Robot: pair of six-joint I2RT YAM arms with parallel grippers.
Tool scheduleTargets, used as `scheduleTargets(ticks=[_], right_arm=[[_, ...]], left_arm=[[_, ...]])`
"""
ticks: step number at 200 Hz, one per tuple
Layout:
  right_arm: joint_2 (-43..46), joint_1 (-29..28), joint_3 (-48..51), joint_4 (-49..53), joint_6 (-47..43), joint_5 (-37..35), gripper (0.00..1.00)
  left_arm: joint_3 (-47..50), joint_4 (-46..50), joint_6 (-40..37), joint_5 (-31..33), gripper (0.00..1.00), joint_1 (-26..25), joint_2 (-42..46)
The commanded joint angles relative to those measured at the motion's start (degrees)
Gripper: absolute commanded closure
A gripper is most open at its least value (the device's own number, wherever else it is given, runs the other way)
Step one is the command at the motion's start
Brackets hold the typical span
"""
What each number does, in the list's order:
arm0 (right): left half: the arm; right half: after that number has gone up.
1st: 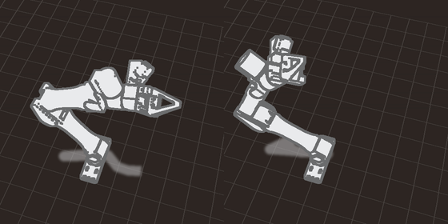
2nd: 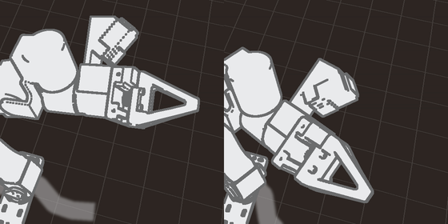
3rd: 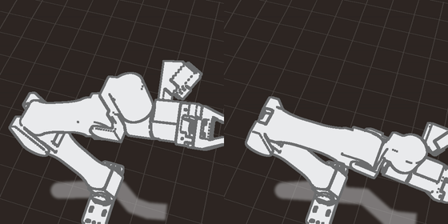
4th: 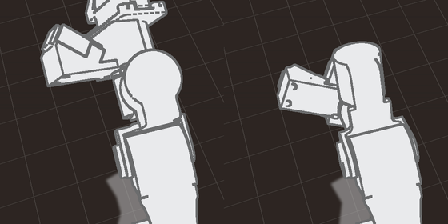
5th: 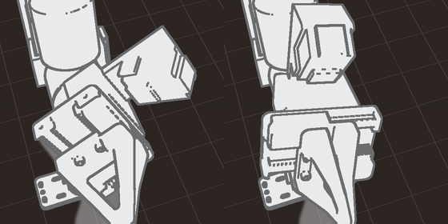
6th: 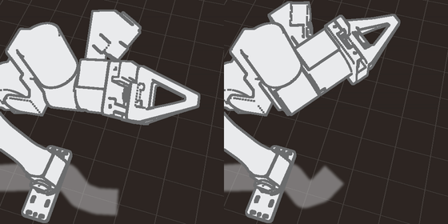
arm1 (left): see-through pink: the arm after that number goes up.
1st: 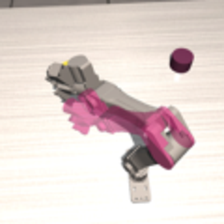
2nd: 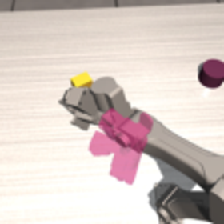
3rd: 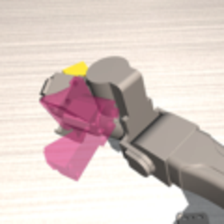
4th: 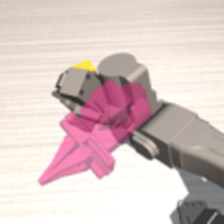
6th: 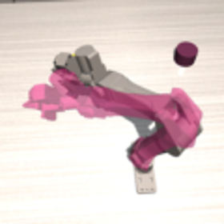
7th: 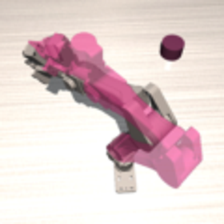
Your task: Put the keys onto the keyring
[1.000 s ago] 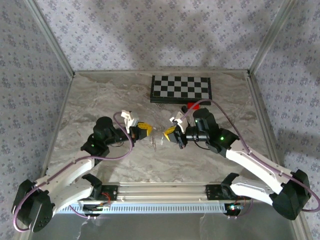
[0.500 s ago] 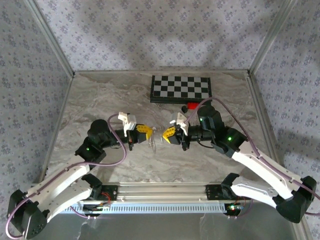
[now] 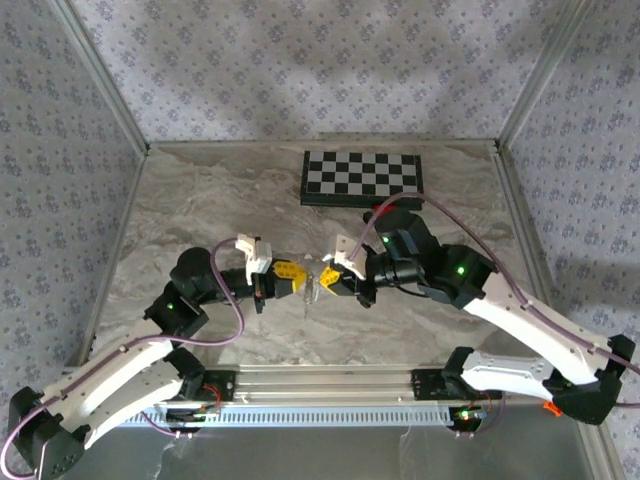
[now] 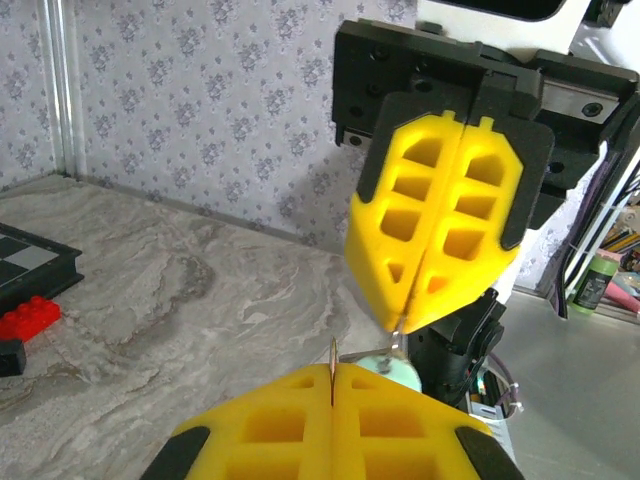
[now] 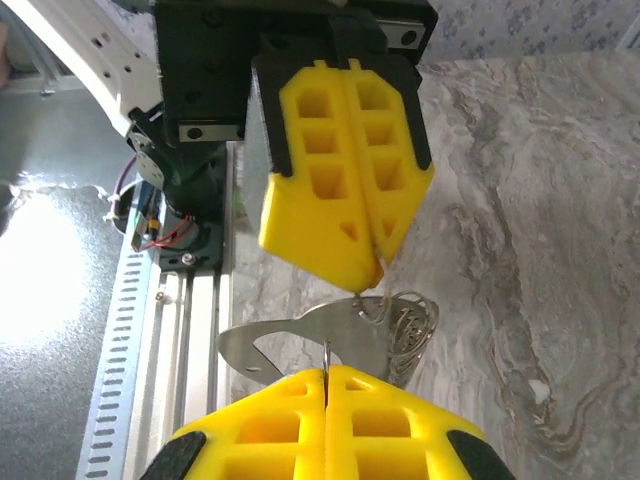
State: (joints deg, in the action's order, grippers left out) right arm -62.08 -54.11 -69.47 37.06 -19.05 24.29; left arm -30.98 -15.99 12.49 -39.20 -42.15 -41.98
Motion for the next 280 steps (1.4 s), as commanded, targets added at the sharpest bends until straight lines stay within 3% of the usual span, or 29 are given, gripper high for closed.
scheduleTargets(ticks=[1,94,170,280], right_arm=[[-2.5,-2.0,-5.1,8.7,-3.5,-6.8,1.0],[-5.6,-4.5,-9.5,12.4,-4.2,-12.5,1.0],[-5.9,-3.4,-11.0,12.2,-2.1,-6.8,1.0],[-8.0,-2.4,-12.6,14.7,-2.6,-7.3,1.0]], left_arm=[[-1.2,-0.7,-1.1,-0.4,1.0,-0.4,0.9],[-0.6,-1.0,-1.2,-0.6,1.0,-0.5,0.9],[-0.8,-1.5,-1.4,-2.3,1.0,-0.7,-0.4],[-1.4,-0.7,-2.4,-2.6,1.0,-1.1,-1.1]])
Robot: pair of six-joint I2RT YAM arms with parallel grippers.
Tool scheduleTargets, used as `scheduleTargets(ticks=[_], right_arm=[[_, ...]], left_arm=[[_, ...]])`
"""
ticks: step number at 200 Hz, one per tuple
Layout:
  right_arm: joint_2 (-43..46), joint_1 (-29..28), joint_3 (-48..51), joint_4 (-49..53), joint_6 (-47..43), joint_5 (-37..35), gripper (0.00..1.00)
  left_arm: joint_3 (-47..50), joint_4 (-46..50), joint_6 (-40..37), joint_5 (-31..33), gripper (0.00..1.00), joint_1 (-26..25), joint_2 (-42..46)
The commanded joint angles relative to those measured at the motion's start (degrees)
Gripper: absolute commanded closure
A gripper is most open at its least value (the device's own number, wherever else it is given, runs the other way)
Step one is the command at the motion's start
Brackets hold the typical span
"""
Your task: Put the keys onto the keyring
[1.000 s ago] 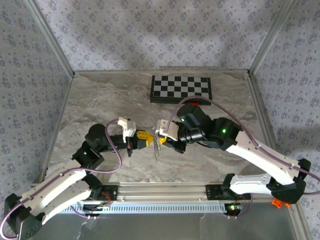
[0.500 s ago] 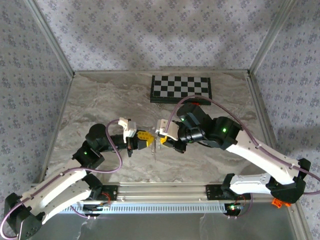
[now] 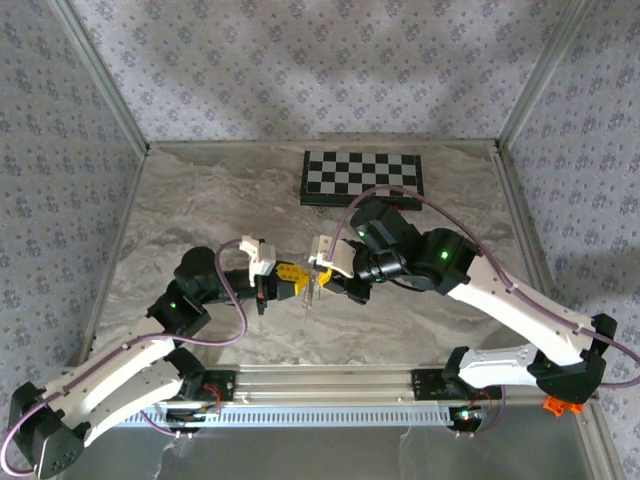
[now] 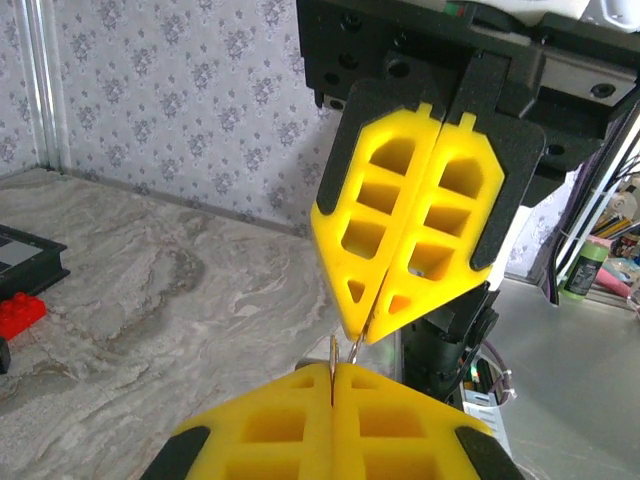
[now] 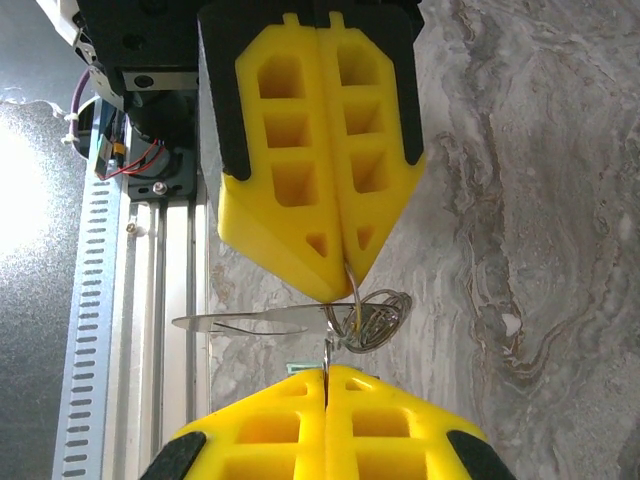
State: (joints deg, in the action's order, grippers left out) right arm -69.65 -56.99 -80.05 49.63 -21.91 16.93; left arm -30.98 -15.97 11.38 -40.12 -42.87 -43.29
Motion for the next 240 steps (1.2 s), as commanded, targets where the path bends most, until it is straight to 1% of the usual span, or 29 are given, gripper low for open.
scheduleTargets(ticks=[1,146,240], right_arm=[[-0.4,0.5,-2.0,2.2,0.3,0.0,1.0],[-1.4,0.9,-3.1,1.8,-0.1,-0.9,1.0],[-1.9,1.1,-3.0,1.4,0.3,-0.2,1.0]], left_arm=[[-1.4,-0.7,-1.3,-1.7,1.0,-0.4,0.2],[-2.0,0.1,-2.0,-2.1,1.0,-0.6,-0.6],[-1.9,0.0,-2.4,-2.0,1.0,-1.0,-1.3]])
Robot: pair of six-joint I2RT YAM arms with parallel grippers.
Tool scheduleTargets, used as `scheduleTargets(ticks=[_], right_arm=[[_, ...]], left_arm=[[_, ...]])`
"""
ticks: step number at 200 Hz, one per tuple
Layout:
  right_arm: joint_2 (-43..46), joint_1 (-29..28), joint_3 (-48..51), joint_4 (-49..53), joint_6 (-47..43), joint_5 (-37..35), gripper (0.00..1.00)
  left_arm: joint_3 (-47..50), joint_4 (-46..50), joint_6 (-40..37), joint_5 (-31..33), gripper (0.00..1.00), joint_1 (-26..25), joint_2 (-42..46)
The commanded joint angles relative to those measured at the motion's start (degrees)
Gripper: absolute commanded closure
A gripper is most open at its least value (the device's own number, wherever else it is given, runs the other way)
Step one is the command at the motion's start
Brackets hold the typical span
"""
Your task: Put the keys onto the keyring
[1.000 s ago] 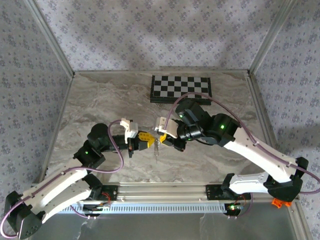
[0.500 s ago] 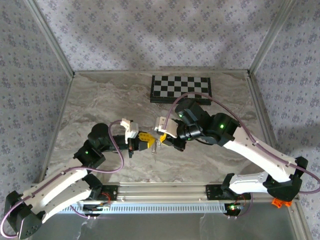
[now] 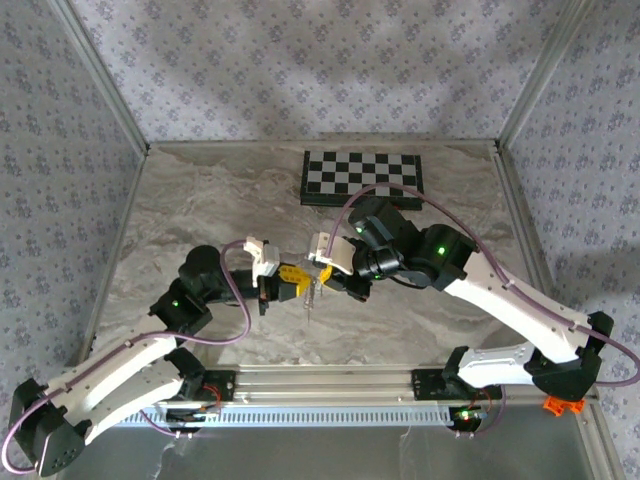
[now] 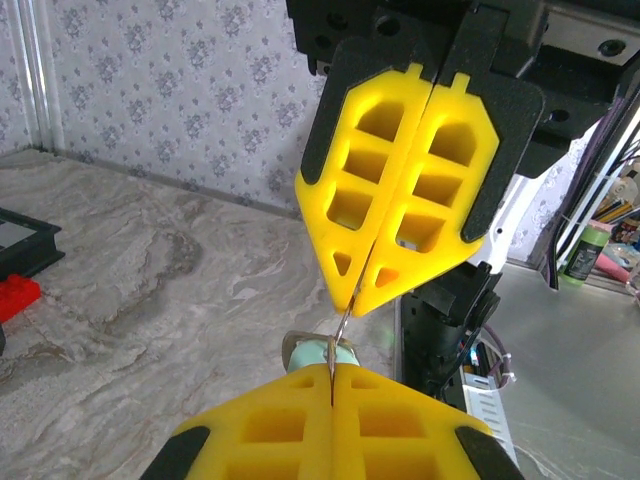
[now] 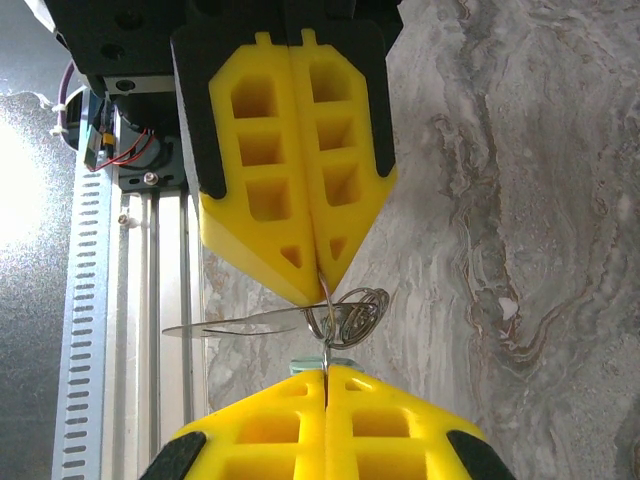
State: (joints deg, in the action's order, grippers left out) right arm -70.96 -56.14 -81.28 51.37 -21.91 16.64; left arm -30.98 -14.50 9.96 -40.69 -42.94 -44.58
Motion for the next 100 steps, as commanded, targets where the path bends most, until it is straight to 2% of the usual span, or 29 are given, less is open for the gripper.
scheduleTargets(ticks=[1,100], right_arm=[[-0.5,0.2,-1.8,-0.4,0.3,0.1,1.0],[-1.5,0.4,-1.5,-1.3,0.8,1.5,1.0]], left_arm=[[-2.0,-1.4,-1.0,-1.5,1.0,-0.9,0.0],[-1.8,-1.3,-1.4,-1.5,1.0,-1.0,0.1]])
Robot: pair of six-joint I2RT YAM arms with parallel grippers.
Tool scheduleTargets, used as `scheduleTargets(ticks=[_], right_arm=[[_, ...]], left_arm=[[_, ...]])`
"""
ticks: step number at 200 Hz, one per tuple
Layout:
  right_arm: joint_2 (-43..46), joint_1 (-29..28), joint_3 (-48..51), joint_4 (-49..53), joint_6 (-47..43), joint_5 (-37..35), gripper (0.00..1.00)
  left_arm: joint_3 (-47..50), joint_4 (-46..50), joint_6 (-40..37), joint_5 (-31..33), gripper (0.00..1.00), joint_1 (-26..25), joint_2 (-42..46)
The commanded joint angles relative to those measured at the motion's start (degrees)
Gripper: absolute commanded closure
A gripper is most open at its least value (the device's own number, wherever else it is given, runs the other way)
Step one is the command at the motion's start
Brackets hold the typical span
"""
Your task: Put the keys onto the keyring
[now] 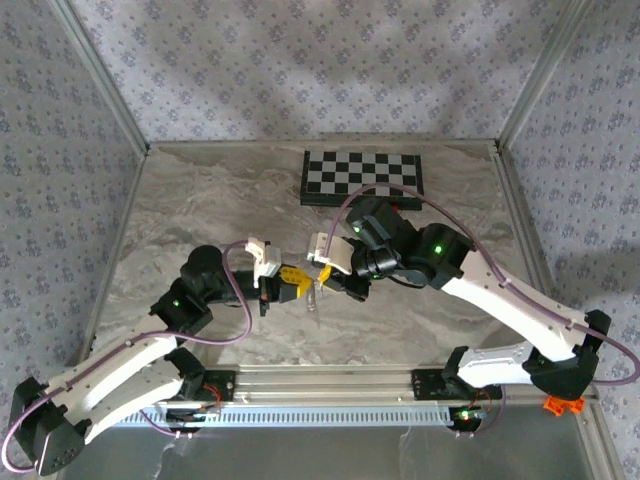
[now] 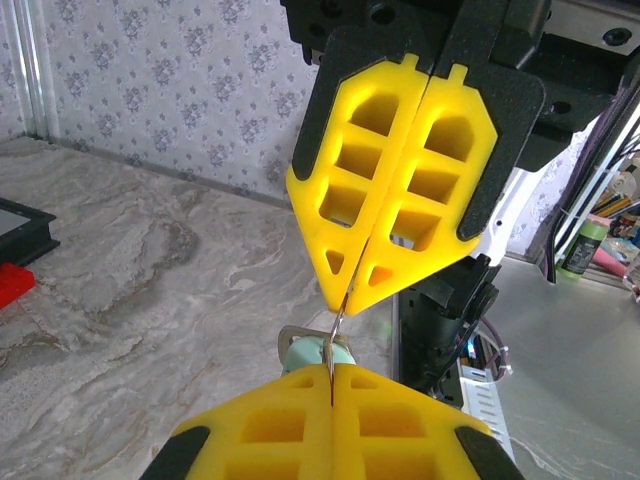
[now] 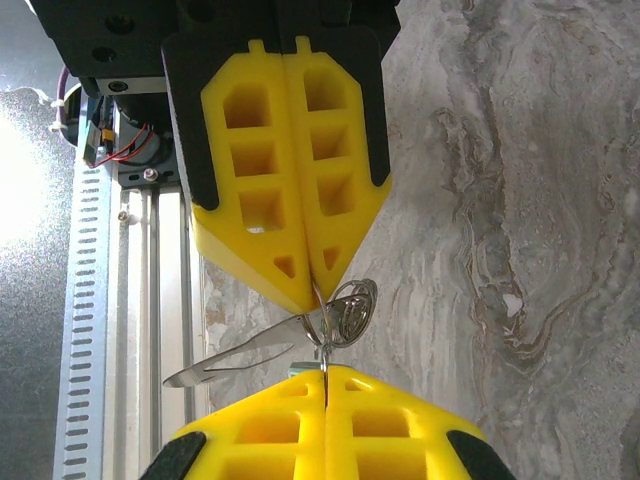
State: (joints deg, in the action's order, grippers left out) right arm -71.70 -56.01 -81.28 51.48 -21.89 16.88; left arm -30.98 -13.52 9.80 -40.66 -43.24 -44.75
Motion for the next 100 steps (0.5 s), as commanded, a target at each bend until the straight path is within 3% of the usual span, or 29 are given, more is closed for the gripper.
scheduleTargets(ticks=[1,100], right_arm=[[-0.8,0.2,-1.5,-1.4,0.8,1.2,1.0],[-0.5,0.4,-1.6,0.4,0.6,0.2,1.0]], left_arm=[[-1.8,-2.3,-1.3,-1.5,1.0,-0.7,0.3],[-2.0,-0.7,-2.3,0.2,1.0,-0.7,0.5]])
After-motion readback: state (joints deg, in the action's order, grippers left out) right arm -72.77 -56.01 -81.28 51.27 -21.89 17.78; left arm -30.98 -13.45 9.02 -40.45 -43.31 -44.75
